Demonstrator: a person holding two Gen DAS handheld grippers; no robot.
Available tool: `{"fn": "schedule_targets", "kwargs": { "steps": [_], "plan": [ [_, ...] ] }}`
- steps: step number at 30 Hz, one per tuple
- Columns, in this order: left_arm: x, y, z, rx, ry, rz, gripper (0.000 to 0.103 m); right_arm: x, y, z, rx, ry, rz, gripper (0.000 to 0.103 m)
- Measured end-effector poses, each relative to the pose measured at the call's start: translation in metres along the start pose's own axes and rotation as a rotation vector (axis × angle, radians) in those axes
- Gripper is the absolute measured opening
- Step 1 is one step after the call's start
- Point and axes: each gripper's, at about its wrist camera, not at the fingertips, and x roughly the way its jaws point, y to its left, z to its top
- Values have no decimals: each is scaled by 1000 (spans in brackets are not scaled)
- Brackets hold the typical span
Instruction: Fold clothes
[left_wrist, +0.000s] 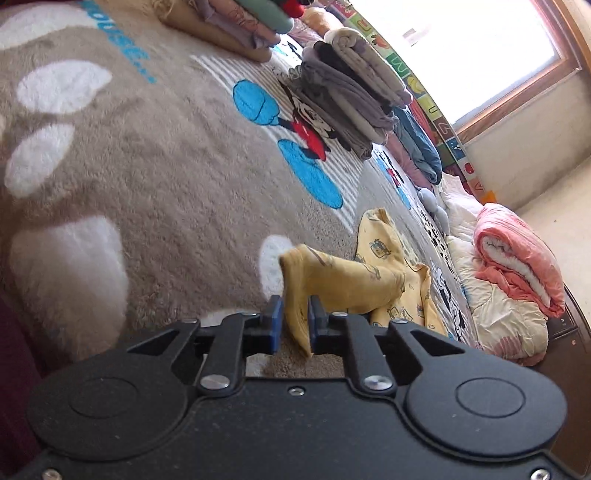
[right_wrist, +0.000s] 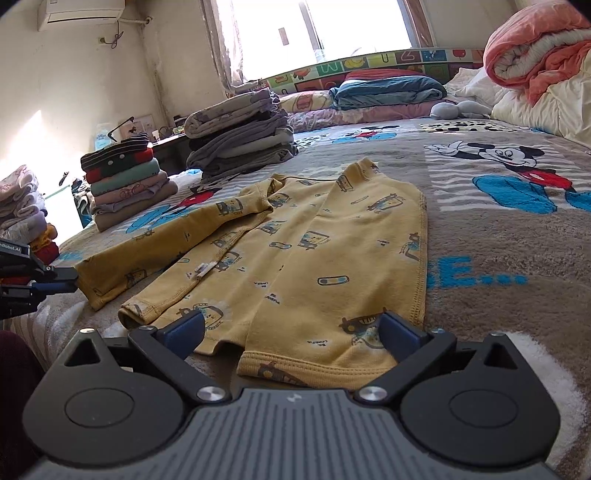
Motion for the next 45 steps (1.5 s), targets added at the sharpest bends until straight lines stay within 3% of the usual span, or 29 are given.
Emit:
{"fn": "schedule_targets", "kwargs": {
  "steps": [1, 10, 15, 18, 23, 31, 35, 40, 45],
  "plan": [
    [0, 0, -1, -1, -1, 4, 31, 0, 0, 0, 0, 0, 0, 101],
    [12, 1, -6, -39, -22, 19, 31, 0, -1, 2, 34, -5, 9, 103],
    [23, -3, -6, -52, -35, 4, 31, -10, 4, 8, 31, -83, 21, 103],
    [25, -19, 4, 47, -59, 0, 3, -5, 5, 12, 41, -78, 33, 103],
    [16, -52, 42, 139, -145, -85, 3, 10, 9, 8, 42, -32, 34, 103],
    [13, -119, 127, 194, -215, -183, 3, 14, 5, 6, 58, -39, 51, 103],
    [17, -142, 160, 240, -220, -171, 2, 16, 2, 5, 64, -45, 57, 103],
    [35, -142, 191, 222, -176, -119, 2, 20, 1, 7, 65, -51, 57, 103],
    [49, -143, 214, 205, -184, -67, 2, 21, 0, 8, 70, -52, 61, 103]
  ]
}}
